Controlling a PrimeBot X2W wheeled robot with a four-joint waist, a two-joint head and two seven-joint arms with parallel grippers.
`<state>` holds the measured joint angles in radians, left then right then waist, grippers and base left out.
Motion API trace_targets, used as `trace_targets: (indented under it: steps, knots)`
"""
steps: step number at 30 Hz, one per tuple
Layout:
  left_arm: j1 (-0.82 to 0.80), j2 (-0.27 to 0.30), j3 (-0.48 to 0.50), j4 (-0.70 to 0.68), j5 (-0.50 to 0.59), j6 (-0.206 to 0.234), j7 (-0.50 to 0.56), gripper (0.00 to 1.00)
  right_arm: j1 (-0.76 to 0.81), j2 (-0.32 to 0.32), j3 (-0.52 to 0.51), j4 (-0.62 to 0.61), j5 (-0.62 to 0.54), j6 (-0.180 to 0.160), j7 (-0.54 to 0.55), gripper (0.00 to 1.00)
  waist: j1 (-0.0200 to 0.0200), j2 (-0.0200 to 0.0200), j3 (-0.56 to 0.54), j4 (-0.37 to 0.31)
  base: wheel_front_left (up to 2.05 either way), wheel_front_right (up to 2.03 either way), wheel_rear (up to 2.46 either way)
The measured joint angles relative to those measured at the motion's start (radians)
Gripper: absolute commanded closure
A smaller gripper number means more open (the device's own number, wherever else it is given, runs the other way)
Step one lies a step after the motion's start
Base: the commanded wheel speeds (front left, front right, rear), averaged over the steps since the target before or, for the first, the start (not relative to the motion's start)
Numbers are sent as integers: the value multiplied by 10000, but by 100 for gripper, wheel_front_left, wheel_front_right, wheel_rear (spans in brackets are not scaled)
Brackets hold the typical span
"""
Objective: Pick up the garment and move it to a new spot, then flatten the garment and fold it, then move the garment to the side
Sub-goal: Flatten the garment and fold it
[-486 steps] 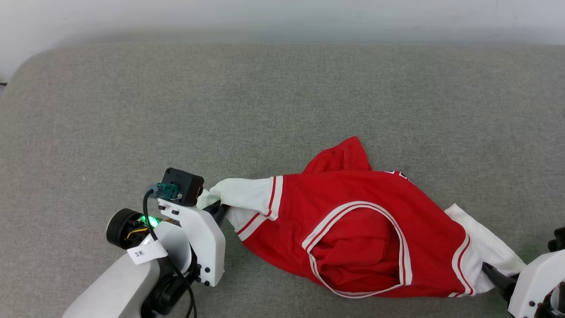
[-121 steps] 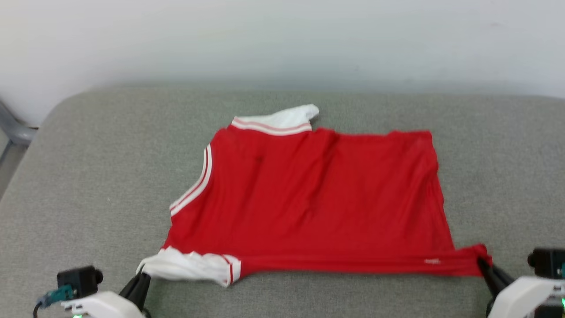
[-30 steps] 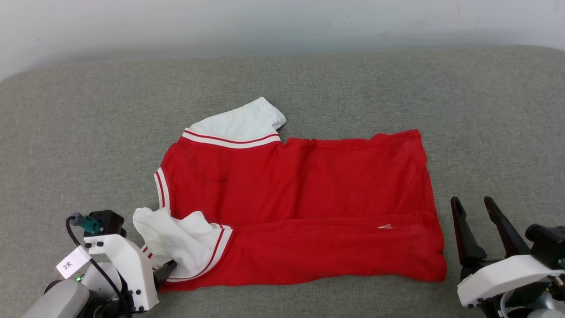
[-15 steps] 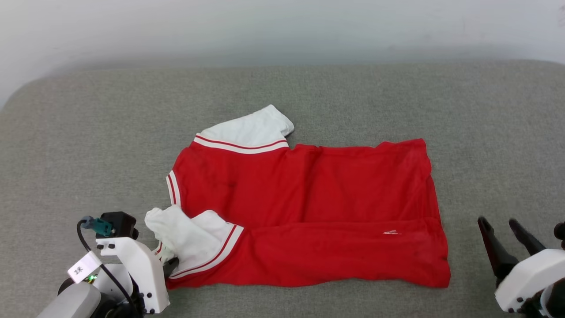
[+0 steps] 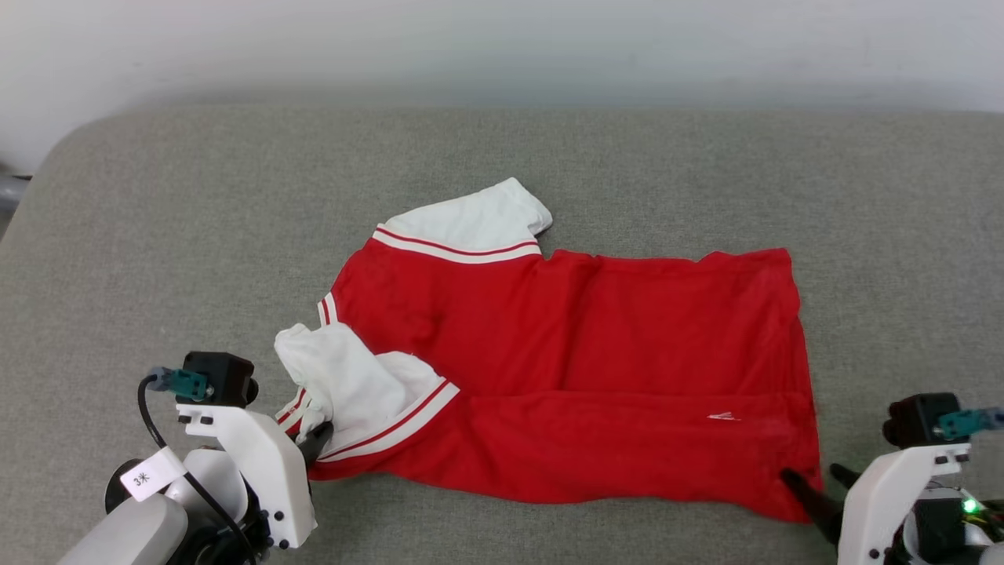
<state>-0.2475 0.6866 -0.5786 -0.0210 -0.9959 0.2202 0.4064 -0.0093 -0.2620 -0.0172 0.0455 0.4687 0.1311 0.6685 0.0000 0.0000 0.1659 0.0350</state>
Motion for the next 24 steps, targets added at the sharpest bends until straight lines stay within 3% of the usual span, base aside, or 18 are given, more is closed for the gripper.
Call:
trace_targets:
  steps: [8, 10, 11, 12, 24]
  knots:
    - [-31, -33, -38, -180, 105, 86, -50, 100, -505, -174, 821, 1329, 566, -4, -207, 0, 0, 0, 472, 164, 0, 0, 0]
    - [-35, -44, -42, -174, 125, 86, -61, 100, -601, -244, 959, 1507, 679, -12, -171, 73, 0, -1, 552, 196, 0, 0, 0]
    - [-38, -61, -50, -169, 134, 84, -63, 100, -664, -278, 1001, 1572, 759, -21, -171, 93, 0, -1, 575, 211, 0, 0, 0]
    - [-38, -81, -50, -151, 132, 86, -69, 100, -706, -314, 1024, 1639, 821, -21, -188, 100, 0, -1, 590, 226, 0, 0, 0]
    - [610, 196, -176, -401, 58, 268, -46, 100, -284, -451, 995, 947, 826, -2, -418, 100, 1, 0, -379, 155, 0, 0, 0]
